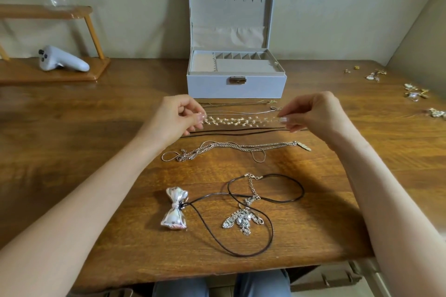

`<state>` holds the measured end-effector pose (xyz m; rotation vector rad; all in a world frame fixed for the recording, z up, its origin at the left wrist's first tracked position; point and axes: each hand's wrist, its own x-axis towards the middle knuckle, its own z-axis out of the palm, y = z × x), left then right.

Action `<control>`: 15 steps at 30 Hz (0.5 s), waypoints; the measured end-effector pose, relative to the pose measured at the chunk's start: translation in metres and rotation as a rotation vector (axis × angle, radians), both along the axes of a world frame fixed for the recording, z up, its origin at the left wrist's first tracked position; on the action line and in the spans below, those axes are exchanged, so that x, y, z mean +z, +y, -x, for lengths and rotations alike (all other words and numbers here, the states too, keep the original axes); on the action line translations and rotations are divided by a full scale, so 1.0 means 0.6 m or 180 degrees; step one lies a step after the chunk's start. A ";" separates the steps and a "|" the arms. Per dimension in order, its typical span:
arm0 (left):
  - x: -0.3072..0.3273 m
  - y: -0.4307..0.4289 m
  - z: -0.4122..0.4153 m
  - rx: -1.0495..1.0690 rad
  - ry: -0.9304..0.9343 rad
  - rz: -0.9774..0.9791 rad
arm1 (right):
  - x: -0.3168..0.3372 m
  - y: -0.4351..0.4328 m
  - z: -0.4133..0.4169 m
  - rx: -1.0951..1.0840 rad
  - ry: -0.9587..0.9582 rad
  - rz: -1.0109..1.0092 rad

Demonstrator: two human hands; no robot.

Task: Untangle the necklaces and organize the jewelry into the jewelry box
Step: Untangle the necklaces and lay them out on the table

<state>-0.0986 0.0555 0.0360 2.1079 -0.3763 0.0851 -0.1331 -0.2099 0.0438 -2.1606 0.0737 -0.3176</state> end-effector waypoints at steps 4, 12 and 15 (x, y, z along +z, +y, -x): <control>-0.010 -0.002 0.000 -0.0107 0.0160 -0.0538 | 0.000 0.000 0.002 0.0095 0.0239 0.0373; -0.005 0.007 -0.002 -0.0402 0.0667 -0.0759 | -0.004 0.000 0.002 0.0319 0.0715 0.0939; 0.003 0.009 -0.001 -0.0607 0.0936 -0.0773 | 0.001 -0.007 0.004 0.0467 0.0968 0.0925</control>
